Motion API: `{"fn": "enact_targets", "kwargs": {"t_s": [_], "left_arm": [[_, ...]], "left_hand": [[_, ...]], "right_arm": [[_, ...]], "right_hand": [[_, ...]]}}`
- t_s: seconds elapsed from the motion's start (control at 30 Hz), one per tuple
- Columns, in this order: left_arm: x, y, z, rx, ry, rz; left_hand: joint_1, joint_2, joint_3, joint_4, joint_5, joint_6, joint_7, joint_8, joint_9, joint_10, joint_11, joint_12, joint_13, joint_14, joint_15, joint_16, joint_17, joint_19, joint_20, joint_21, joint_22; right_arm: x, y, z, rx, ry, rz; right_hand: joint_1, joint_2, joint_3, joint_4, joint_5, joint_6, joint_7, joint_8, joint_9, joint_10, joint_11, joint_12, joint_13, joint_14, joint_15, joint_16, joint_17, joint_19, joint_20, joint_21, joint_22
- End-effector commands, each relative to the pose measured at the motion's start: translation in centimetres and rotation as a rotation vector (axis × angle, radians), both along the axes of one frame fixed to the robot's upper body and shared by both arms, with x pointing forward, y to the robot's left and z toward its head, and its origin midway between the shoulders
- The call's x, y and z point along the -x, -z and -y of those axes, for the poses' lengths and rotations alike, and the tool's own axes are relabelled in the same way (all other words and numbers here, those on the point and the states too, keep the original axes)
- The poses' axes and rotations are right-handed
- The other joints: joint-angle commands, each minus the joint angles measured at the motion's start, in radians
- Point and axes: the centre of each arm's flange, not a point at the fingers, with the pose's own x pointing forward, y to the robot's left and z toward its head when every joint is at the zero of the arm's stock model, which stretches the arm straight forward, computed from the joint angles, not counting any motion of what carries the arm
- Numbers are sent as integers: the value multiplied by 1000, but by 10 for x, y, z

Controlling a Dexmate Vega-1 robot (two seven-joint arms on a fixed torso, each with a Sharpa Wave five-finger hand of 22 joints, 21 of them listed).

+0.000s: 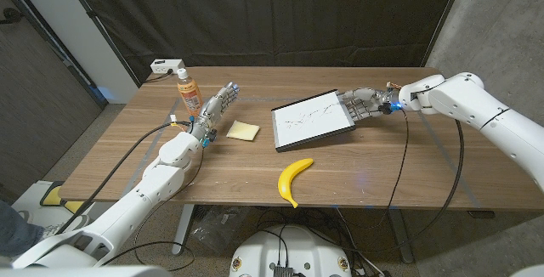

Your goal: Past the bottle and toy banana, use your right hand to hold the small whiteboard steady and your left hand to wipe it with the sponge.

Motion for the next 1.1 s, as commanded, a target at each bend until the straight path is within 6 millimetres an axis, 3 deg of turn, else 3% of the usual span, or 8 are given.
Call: {"fn": "enact_targets", "kwargs": {"t_s": [0.03, 0.33, 0.73, 1.0, 1.1], "left_arm": [[-1, 1, 3, 14, 2, -5], [-3, 0, 6, 11, 11, -5], [-3, 0, 6, 11, 11, -16], [-3, 0, 7, 10, 12, -19], [-3, 0, 7, 11, 10, -19]], "left_hand": [[1, 9, 3, 0, -1, 10, -4, 8, 2, 8, 2, 3, 5, 9, 2, 5, 4, 4, 13, -3, 3], [2, 12, 3, 1, -4, 16, -5, 8, 2, 9, 2, 2, 6, 11, 1, 4, 4, 4, 15, -6, 3], [3, 16, 2, 2, -7, 19, -7, 6, 2, 12, 0, 0, 6, 12, 1, 3, 5, 4, 16, -9, 3], [4, 19, 1, 3, -9, 21, -7, 5, 2, 14, -1, -2, 6, 15, -1, 2, 5, 4, 16, -11, 3], [4, 20, 1, 4, -10, 24, -9, 5, 3, 17, 3, -2, 6, 15, 0, 2, 5, 5, 16, -11, 4]], "right_arm": [[-7, 1, -5, 26, -19, -12], [-9, 2, -11, 58, -3, -22], [-11, 3, -16, 88, -25, -32], [-13, 3, -21, 90, -33, -28], [-11, 2, -24, 80, -36, -17]], "right_hand": [[44, -7, 9, 1, -6, 0, 61, -4, 5, -9, -6, -10, 4, -17, -11, -9, 4, 13, -46, -6, 4], [72, -13, -3, 11, -8, 13, 60, 1, 5, -21, 10, -19, 3, -48, 4, -15, 8, -16, -28, -25, 5], [151, 14, 12, 5, -5, 23, 62, 2, 6, -14, -2, -20, 4, -29, -24, -3, 12, 2, -53, -26, 7], [208, 31, 12, 13, -8, 56, 45, 11, 8, 29, -35, -5, 5, 34, -66, 22, 20, 51, -87, -11, 11], [223, 47, 10, 26, -9, 85, 28, 18, 11, 68, -58, 10, 7, 80, -96, 30, 25, 114, -135, 18, 18]]}}
